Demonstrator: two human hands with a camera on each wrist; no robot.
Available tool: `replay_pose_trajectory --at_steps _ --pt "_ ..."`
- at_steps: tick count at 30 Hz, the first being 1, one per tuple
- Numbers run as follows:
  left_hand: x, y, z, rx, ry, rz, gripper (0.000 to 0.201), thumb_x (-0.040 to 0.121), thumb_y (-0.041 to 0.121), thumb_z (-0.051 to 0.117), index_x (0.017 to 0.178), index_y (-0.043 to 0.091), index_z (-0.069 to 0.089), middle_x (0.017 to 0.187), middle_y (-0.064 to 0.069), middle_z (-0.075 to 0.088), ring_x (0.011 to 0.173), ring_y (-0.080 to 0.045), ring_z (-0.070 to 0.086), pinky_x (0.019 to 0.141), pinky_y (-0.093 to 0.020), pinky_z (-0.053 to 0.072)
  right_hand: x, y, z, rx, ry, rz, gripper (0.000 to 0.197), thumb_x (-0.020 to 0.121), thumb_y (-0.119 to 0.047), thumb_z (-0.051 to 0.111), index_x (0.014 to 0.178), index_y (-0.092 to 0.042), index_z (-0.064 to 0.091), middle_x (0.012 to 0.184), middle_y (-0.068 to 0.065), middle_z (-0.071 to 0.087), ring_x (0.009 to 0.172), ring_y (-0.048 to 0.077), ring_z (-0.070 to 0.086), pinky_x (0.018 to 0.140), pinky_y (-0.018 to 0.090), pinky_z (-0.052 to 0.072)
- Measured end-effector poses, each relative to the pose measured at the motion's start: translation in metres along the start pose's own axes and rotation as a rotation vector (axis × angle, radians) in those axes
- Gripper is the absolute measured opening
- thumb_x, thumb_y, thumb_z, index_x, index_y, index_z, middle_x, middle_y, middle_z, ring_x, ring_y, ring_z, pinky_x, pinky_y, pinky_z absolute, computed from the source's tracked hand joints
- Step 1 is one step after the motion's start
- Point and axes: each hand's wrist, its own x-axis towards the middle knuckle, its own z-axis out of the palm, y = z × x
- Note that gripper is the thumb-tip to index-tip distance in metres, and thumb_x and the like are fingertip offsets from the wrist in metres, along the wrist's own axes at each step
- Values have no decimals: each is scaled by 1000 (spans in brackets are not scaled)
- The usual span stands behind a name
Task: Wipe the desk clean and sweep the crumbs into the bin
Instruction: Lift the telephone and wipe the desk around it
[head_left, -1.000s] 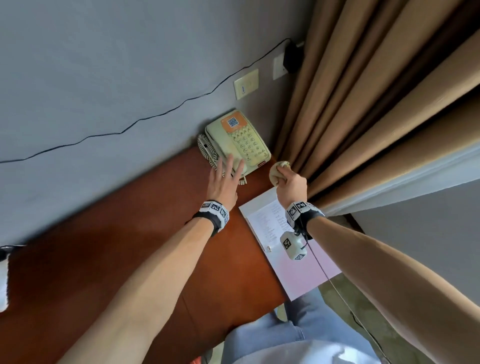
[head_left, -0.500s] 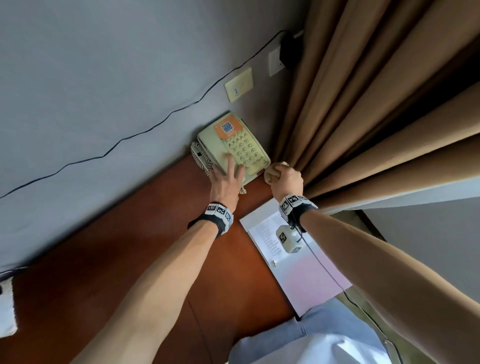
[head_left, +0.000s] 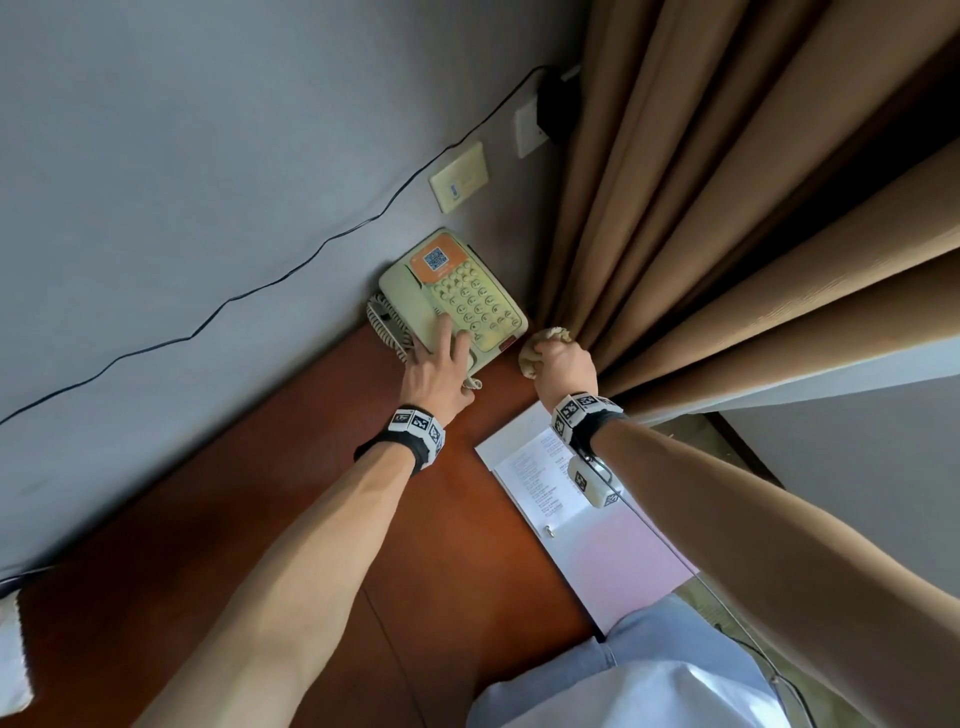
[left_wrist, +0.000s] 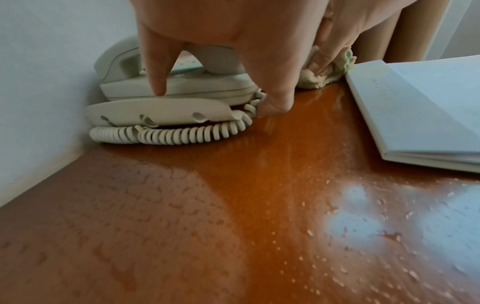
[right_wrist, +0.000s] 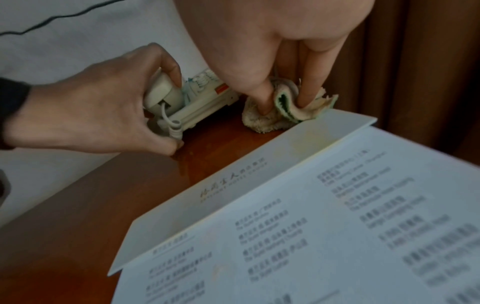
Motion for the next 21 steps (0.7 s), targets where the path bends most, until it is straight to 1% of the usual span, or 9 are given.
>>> replay_pose_trajectory --at_steps 2,4,7,9,11,14,17,19,21 --pt "-1 -4 -3 -39 18 6 80 67 38 87 125 16 37 148 -15 31 96 -46 63 75 -48 60 1 1 2 -27 -7 -10 24 84 -1 50 95 -16 67 85 4 55 88 31 63 71 32 45" --pt "-3 -9 -8 -64 41 12 79 68 38 86 126 17 37 150 -14 31 100 -46 63 76 -49 61 4 2 9 -22 -16 -17 23 84 -2 50 93 -18 65 88 3 59 90 31 64 73 31 46" --pt "-7 -20 -25 -66 57 50 76 73 42 81 130 18 37 153 -11 31 102 -43 66 65 -43 62 -2 2 18 -28 -39 -17 26 82 -1 51 95 -18 64 101 7 63 97 34 65 77 34 49" --pt "-9 -30 -39 -71 86 75 72 75 44 77 133 20 40 155 -7 32 90 -38 70 61 -39 61 -13 -3 24 -42 -26 -53 30 80 6 52 97 -14 66 110 11 61 104 36 62 81 37 48" --pt "-10 -39 -52 -105 121 77 71 76 43 76 135 20 43 160 -3 30 77 -36 72 61 -38 59 -25 -11 39 -81 -29 -142 37 78 12 52 103 -11 66 127 15 55 120 39 56 89 40 49" --pt "-9 -48 -61 -182 178 76 74 75 39 77 139 20 45 165 1 28 69 -36 71 61 -39 59 -44 -29 79 -177 -147 -304 47 80 14 47 118 -11 60 135 19 50 133 39 46 98 45 47" --pt "-7 -54 -62 -249 256 72 74 73 35 76 139 19 47 162 -1 35 68 -37 71 59 -40 58 -48 -35 106 -268 -219 -419 52 85 10 46 133 -8 50 139 20 49 136 38 43 96 48 49" --pt "-5 -58 -65 -300 312 38 74 72 33 73 141 20 48 157 -2 43 74 -39 71 60 -42 59 -36 -29 102 -300 -221 -465 54 80 7 49 131 -12 51 140 16 48 132 37 47 91 44 52" --pt "-3 -63 -70 -366 363 -4 73 74 32 70 143 22 48 156 -1 46 85 -40 72 66 -47 61 -13 -21 82 -292 -140 -457 59 76 7 52 130 -16 51 138 13 49 121 38 55 82 42 55"
